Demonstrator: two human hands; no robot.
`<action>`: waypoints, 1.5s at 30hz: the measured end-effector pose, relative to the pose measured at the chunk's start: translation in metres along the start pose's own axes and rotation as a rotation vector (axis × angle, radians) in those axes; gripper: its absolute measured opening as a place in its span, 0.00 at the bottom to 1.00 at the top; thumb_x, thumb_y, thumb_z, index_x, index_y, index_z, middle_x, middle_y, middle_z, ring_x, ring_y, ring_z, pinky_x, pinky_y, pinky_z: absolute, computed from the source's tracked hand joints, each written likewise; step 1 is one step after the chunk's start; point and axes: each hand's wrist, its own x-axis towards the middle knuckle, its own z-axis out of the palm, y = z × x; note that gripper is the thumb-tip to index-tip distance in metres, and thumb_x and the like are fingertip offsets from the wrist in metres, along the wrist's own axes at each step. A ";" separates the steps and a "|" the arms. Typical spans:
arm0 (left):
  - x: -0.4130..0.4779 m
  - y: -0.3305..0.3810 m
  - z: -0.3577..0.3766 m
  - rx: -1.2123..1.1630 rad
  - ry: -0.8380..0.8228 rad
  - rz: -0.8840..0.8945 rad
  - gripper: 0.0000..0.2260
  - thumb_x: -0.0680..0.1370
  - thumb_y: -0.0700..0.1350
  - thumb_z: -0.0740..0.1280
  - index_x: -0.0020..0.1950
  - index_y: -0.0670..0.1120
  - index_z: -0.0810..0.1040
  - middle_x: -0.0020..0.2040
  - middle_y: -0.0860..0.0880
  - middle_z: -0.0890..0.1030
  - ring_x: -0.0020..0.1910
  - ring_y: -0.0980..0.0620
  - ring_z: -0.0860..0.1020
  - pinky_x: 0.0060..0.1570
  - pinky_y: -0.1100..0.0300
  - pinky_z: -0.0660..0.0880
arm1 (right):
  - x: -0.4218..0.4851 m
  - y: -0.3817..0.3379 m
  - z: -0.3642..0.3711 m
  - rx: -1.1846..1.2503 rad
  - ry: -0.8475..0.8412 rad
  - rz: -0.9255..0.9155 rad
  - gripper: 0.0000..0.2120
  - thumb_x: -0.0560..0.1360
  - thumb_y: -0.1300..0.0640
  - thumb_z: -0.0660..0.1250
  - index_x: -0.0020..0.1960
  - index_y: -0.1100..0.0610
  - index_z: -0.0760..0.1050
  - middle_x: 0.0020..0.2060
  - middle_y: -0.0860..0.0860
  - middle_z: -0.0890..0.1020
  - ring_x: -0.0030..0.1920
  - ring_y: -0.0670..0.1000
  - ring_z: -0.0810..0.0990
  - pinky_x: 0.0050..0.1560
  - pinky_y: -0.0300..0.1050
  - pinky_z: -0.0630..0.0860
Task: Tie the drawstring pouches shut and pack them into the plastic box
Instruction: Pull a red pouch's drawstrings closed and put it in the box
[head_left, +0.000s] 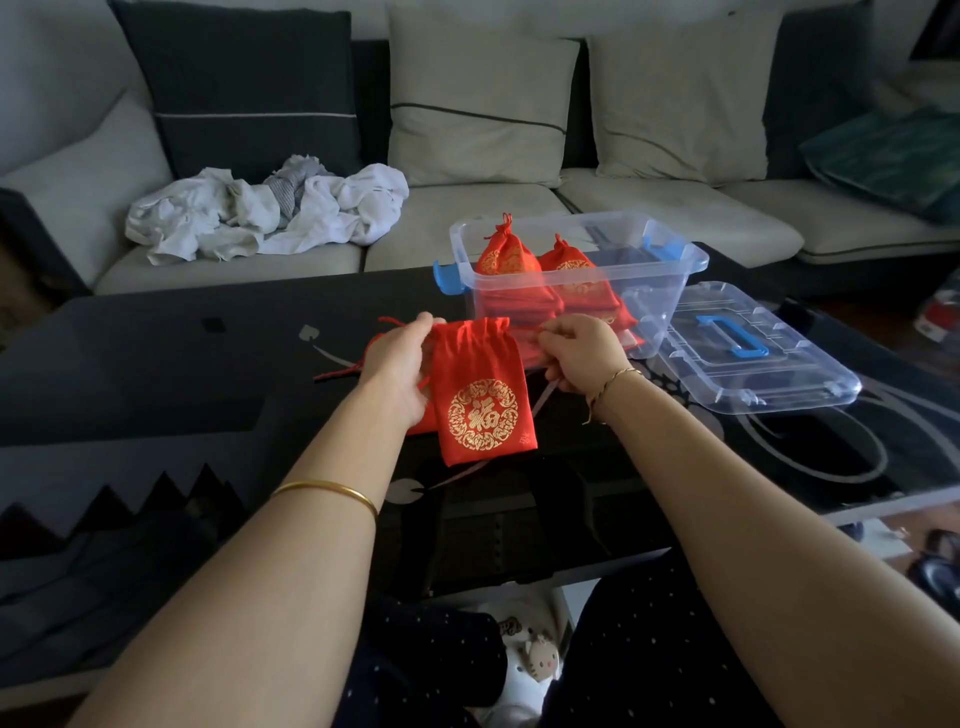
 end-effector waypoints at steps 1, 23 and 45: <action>0.001 0.000 -0.001 -0.001 0.029 0.022 0.09 0.79 0.50 0.63 0.48 0.47 0.80 0.44 0.49 0.84 0.42 0.53 0.82 0.38 0.58 0.76 | 0.001 0.001 -0.001 -0.015 -0.001 -0.005 0.07 0.78 0.64 0.59 0.47 0.59 0.76 0.30 0.49 0.75 0.26 0.47 0.71 0.21 0.32 0.67; 0.005 0.003 -0.020 0.719 0.310 0.358 0.17 0.80 0.51 0.57 0.35 0.46 0.77 0.39 0.49 0.77 0.42 0.49 0.75 0.52 0.49 0.75 | 0.008 0.011 -0.020 -0.011 0.149 0.129 0.14 0.78 0.58 0.58 0.36 0.60 0.73 0.30 0.55 0.76 0.29 0.52 0.74 0.30 0.43 0.73; -0.015 0.029 0.013 -0.127 -0.183 0.325 0.20 0.82 0.51 0.56 0.32 0.47 0.73 0.38 0.51 0.84 0.42 0.55 0.83 0.46 0.59 0.74 | 0.000 -0.020 -0.032 0.534 0.296 0.125 0.15 0.78 0.59 0.59 0.33 0.57 0.71 0.28 0.52 0.71 0.25 0.47 0.67 0.25 0.40 0.66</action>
